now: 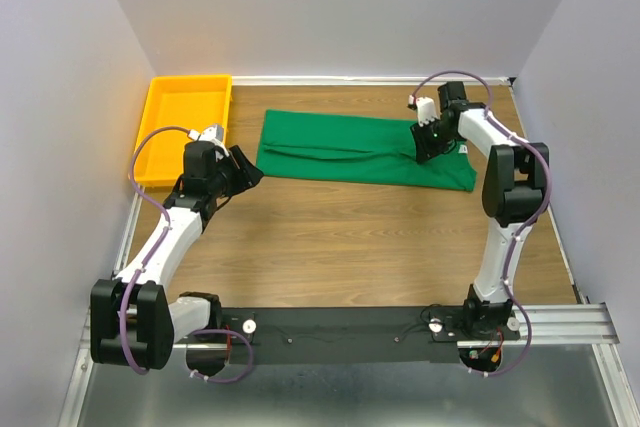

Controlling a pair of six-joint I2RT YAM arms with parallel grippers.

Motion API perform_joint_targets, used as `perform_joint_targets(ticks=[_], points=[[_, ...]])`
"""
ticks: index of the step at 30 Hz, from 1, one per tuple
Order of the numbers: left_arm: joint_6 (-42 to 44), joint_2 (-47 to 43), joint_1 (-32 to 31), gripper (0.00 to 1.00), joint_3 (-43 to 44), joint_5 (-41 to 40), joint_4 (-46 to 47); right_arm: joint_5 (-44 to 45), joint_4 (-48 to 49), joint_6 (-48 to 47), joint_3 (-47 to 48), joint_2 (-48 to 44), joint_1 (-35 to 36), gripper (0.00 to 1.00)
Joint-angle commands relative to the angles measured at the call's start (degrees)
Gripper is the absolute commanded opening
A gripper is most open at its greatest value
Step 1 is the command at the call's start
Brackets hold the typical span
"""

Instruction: Fold and stack the t-shirts

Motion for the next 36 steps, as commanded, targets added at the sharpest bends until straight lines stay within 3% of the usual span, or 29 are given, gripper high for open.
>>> perform_joint_targets(ticks=[1,2,7,15,17,18,19,20,22,23,27,31,34,36], points=[[-0.30,-0.72,0.33,0.60,-0.15,1.29,1.43,2.97,1.67,-0.77,3.26,1.91,0.89,0.30],[-0.30,-0.72,0.33,0.60,-0.15,1.29,1.43,2.97,1.76,-0.77,3.52,2.00,1.07,0.20],[-0.30,-0.45,0.33,0.60,-0.24,1.56,1.43,2.71,1.85,-1.12,5.71,2.88,1.59,0.00],[-0.03,-0.10,0.42,0.60,0.81,1.56,0.02,2.27,2.02,-0.60,18.01,9.29,3.44,0.01],[-0.03,0.07,0.33,0.60,1.08,1.65,-0.42,3.49,2.11,-0.25,22.40,12.18,4.31,0.16],[-0.30,0.07,0.42,0.60,1.08,1.82,-0.51,6.46,2.28,0.97,26.68,15.07,4.58,0.31],[-0.39,0.25,0.33,0.60,1.08,1.91,-0.51,7.71,2.28,1.77,29.25,16.32,4.67,0.62],[-0.73,0.34,0.42,0.60,0.99,2.26,-0.51,9.37,2.37,2.65,31.10,17.29,4.67,0.75],[-1.78,0.43,0.33,0.60,0.55,2.61,0.02,12.10,2.63,3.53,32.26,16.87,4.50,0.87],[-2.14,0.60,0.33,0.60,0.12,3.31,1.15,12.03,3.59,4.23,31.39,15.64,3.89,1.00],[-4.51,2.71,-0.02,0.60,-0.33,3.84,4.15,7.65,5.54,6.95,22.00,6.95,-0.33,1.00],[-4.61,9.19,-2.39,0.57,2.12,2.27,5.38,-9.10,5.98,12.22,7.87,-3.25,-10.07,1.00],[-3.12,13.59,-4.15,0.56,5.90,-1.60,4.77,-12.14,5.98,11.62,-4.79,-10.99,-17.02,0.92],[-2.06,17.81,-4.85,0.56,8.89,-4.41,4.50,-11.35,6.41,11.00,-12.80,-16.17,-20.98,0.79]])
